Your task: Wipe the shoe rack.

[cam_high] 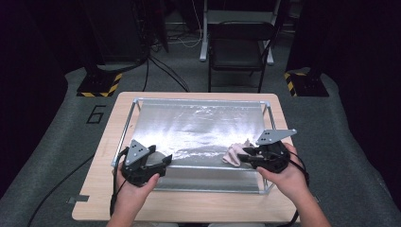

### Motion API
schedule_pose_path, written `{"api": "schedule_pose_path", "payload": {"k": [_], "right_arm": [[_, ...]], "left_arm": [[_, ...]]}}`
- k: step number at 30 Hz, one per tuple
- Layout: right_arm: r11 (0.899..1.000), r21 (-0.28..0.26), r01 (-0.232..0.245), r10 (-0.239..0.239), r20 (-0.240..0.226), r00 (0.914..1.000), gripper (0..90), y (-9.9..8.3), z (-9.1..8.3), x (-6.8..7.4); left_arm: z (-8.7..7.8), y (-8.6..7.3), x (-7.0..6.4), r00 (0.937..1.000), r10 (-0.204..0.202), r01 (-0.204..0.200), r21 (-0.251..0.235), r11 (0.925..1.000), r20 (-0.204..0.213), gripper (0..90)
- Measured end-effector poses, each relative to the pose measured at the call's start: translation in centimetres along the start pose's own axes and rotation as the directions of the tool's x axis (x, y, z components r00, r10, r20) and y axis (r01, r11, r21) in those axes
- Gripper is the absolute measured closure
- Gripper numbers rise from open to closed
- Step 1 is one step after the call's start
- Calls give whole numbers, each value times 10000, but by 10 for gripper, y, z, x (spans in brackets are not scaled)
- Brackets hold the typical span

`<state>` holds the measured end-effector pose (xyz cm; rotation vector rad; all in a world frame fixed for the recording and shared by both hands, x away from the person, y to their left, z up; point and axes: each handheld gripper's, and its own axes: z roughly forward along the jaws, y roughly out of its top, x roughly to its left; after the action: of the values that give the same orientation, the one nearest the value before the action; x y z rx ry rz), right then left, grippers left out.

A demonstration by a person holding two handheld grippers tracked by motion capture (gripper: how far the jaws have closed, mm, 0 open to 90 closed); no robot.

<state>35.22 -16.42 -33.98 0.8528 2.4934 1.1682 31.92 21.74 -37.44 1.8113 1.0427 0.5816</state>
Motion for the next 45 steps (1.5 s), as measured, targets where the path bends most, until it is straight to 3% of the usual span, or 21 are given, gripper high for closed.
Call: {"api": "schedule_pose_path", "payload": {"k": [8,12,13,18,33,34,45], "right_arm": [[9993,-75,-374,378,689,9969,718,-20,-24,-12],[9981,-184,-584,597,804,9950,719,-25,-30,-17],[9989,-76,-457,461,709,9964,719,-26,-31,-18],[9966,-357,-742,766,713,9945,720,-26,-27,-21],[9975,-433,-566,596,728,9956,719,-12,-9,-13],[9989,-301,-359,378,674,9970,719,-11,-9,-13],[9980,-454,-440,475,801,9957,721,-14,-13,-13]], "left_arm": [[0,0,0,10000,-45,45,-7,10000,-10,321],[-1,-1,0,10000,-42,42,-41,10000,-10,321],[0,-1,0,10000,-35,35,-49,10000,-10,321],[-1,-1,1,10000,-54,54,-66,10000,-55,321],[-10,-6,19,9990,-297,292,-164,9994,-333,321],[-11,-6,19,9990,-305,300,-161,9994,-317,321],[-11,-7,19,9992,-284,279,-180,9994,-281,323]]}}
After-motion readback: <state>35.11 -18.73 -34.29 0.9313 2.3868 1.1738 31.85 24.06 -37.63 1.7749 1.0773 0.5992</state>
